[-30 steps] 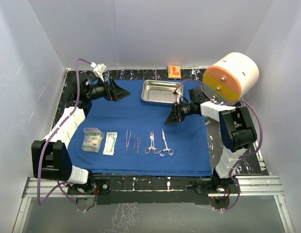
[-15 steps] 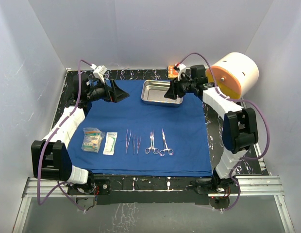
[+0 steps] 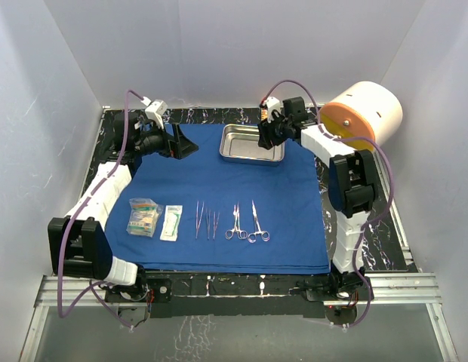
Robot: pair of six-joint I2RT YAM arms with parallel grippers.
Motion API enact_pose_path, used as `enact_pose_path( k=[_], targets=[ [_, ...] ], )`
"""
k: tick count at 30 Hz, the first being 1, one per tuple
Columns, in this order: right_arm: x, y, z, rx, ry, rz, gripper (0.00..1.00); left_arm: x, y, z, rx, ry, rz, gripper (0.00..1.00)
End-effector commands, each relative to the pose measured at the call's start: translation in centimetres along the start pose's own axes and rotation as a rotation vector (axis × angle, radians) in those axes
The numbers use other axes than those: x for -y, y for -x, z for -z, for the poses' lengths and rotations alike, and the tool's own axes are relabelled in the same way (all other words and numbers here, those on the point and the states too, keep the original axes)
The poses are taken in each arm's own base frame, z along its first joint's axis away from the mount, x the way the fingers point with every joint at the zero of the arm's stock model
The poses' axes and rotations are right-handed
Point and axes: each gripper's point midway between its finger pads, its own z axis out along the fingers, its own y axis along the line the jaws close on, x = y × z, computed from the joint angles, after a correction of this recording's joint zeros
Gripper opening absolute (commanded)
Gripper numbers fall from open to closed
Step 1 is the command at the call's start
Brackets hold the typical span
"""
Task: Open and lay out the surgical kit
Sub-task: Place the medical item in the surgical kit, then adjust the container in the surgical kit.
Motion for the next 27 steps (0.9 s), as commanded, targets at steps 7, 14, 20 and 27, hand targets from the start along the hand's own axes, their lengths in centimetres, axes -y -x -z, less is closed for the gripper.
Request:
enact_pose_path(
  k=[7, 14, 20, 27],
  targets=[
    [1.8, 1.1, 0.5, -0.047, -0.044, 0.213, 0.52, -2.4, -0.4, -0.7, -0.070, 0.054, -0.080, 0.90],
    [-0.4, 1.5, 2.0, -0.062, 0.079, 0.293, 0.55, -2.7, -0.9, -1.2, -0.078, 0.045, -0.064, 0.90],
    [-2.8, 0.4, 3.3, -0.085, 0.152, 0.350, 0.70, -2.5, -1.0, -1.2, -0.074, 0.035, -0.054, 0.90],
    [-3.4, -1.1, 2.1, -0.135, 0.158, 0.358, 0.68, -2.0, -0.7, -1.1, -0.062, 0.021, -0.048, 0.90]
  ],
)
